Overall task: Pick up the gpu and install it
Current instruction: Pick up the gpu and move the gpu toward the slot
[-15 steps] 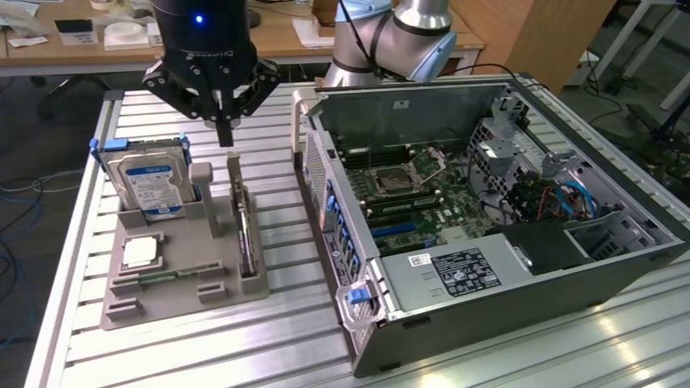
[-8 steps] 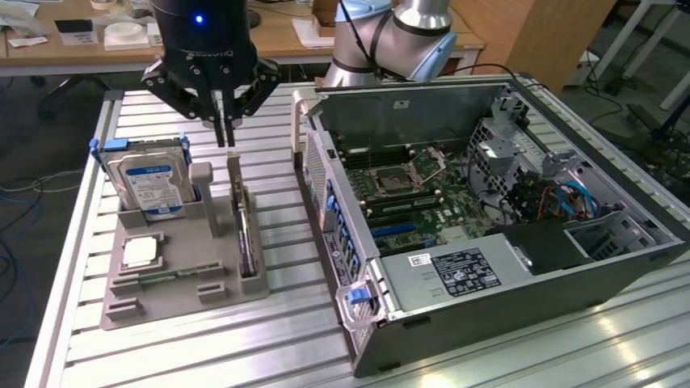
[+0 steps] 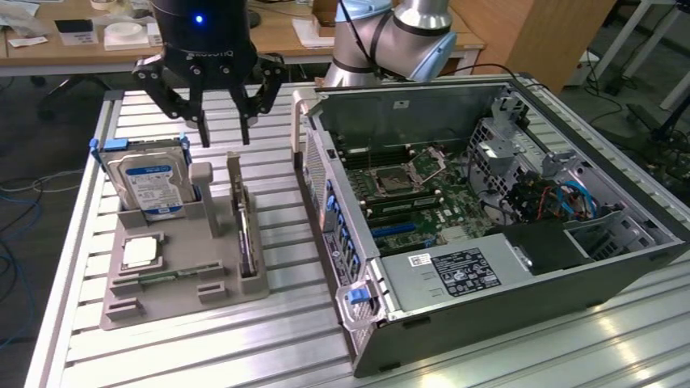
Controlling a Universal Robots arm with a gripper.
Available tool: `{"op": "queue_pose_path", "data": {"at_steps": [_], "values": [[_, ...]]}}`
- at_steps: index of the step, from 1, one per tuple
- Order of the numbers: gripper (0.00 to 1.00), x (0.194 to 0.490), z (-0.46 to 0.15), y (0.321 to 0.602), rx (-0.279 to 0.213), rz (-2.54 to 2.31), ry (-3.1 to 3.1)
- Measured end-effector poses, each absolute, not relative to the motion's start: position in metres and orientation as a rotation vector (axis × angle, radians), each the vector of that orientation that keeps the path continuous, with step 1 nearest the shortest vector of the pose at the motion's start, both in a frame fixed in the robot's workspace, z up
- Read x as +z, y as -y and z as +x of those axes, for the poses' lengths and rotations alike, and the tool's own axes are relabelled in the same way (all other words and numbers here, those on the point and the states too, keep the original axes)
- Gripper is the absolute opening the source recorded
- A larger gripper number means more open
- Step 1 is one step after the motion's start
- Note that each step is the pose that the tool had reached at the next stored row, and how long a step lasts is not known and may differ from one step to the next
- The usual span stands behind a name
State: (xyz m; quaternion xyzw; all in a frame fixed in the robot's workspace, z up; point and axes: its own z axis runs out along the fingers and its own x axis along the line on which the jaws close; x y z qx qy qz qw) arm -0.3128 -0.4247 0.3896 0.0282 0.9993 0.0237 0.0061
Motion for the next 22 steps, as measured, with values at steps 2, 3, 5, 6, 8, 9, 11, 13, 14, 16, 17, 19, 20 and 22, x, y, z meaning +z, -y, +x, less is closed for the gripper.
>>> {"op": "queue_pose_path", "data": {"at_steps": [2,3,5,6,8,9,11,13,14,16,17,19,20,22], "values": [[0.53,0.389,-0.313,0.425,0.074,0.088,-3.127],[0.58,0.389,-0.313,0.425,0.074,0.088,-3.126],[0.65,0.389,-0.313,0.425,0.076,0.088,-3.124],[0.65,0.389,-0.313,0.425,0.077,0.086,-3.124],[0.65,0.389,-0.313,0.425,0.077,0.081,-3.124],[0.65,0.389,-0.313,0.425,0.078,0.078,-3.124],[0.65,0.388,-0.313,0.425,0.079,0.066,-3.125],[0.65,0.387,-0.313,0.426,0.079,0.057,-3.125],[0.65,0.386,-0.312,0.426,0.079,0.055,-3.125],[0.65,0.384,-0.312,0.426,0.079,0.053,-3.125],[0.65,0.383,-0.312,0.426,0.079,0.053,-3.125],[0.65,0.381,-0.312,0.426,0.079,0.053,-3.125],[0.65,0.38,-0.312,0.426,0.079,0.053,-3.125],[0.65,0.378,-0.312,0.426,0.079,0.053,-3.125]]}}
